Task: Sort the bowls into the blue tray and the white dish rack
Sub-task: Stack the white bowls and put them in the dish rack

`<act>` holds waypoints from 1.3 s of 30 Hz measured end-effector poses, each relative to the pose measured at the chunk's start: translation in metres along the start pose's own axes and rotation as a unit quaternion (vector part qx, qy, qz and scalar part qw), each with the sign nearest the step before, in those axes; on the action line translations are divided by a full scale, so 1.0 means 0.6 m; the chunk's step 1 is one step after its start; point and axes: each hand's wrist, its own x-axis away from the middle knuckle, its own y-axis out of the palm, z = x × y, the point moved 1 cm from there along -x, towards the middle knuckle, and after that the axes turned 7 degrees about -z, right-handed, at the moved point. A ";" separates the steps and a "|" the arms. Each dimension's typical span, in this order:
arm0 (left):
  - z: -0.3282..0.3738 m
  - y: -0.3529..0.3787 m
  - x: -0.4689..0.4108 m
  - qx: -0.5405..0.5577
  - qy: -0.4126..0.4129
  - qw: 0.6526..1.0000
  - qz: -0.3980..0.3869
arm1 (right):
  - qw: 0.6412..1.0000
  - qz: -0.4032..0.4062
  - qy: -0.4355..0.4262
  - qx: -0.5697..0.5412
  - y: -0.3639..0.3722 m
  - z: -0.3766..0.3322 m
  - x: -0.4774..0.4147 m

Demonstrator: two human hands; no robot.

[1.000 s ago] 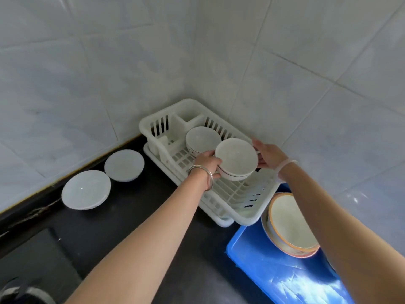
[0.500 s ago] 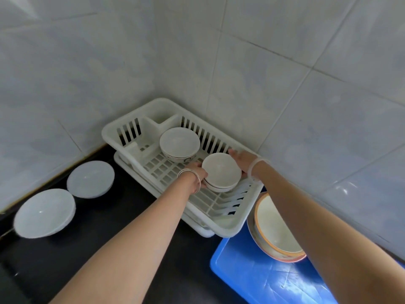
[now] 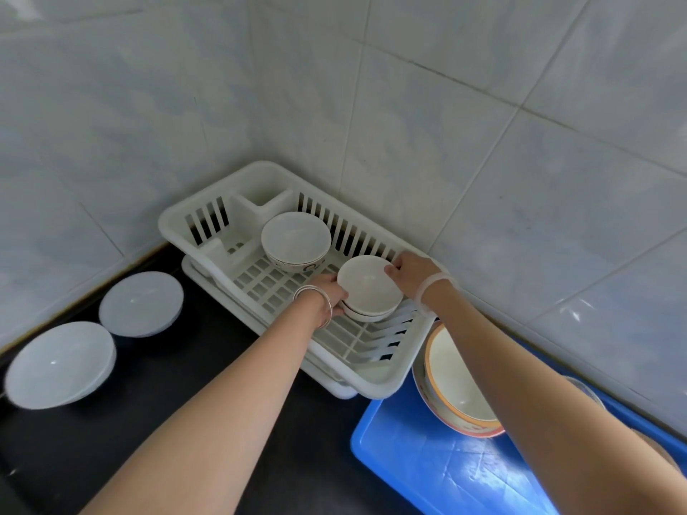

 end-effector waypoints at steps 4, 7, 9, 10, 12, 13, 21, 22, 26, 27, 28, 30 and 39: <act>0.000 -0.003 0.001 0.009 0.013 1.000 -0.001 | 1.000 0.026 -0.002 0.010 0.002 -0.002 0.010; -0.001 -0.008 0.007 0.008 0.022 1.000 -0.006 | 1.000 0.031 0.007 -0.002 -0.003 -0.005 0.017; -0.004 -0.014 0.014 -0.018 0.030 0.999 -0.010 | 0.998 0.052 0.011 -0.025 -0.006 -0.007 0.028; -0.004 -0.018 0.018 -0.032 0.036 0.999 -0.010 | 0.996 0.071 0.013 -0.045 -0.008 -0.008 0.037; 0.000 -0.026 0.032 -0.073 0.053 0.996 -0.004 | 0.990 0.110 0.012 -0.082 -0.011 -0.017 0.060; 0.004 -0.032 0.040 -0.110 0.067 0.992 0.002 | 0.988 0.128 0.007 -0.089 -0.011 -0.025 0.073; -0.031 -0.148 0.163 -0.228 0.196 0.946 0.124 | 0.965 0.125 -0.130 -0.188 0.041 -0.192 0.167; -0.047 -0.169 0.180 -0.217 0.197 0.944 0.150 | 0.962 0.119 -0.151 -0.196 0.056 -0.219 0.178; -0.123 -0.259 0.231 -0.228 0.169 0.916 0.285 | 0.963 0.061 -0.187 -0.183 0.128 -0.318 0.189; -0.141 -0.281 0.240 -0.230 0.161 0.904 0.321 | 0.966 0.038 -0.182 -0.178 0.146 -0.338 0.185; -0.158 -0.304 0.247 -0.230 0.152 0.894 0.353 | 0.969 0.016 -0.177 -0.171 0.164 -0.356 0.178; -0.188 -0.353 0.256 -0.233 0.122 0.878 0.400 | 0.973 -0.017 -0.159 -0.166 0.197 -0.386 0.162; -0.260 -0.480 0.261 -0.140 0.062 0.866 0.476 | 0.971 -0.101 -0.075 -0.204 0.297 -0.465 0.076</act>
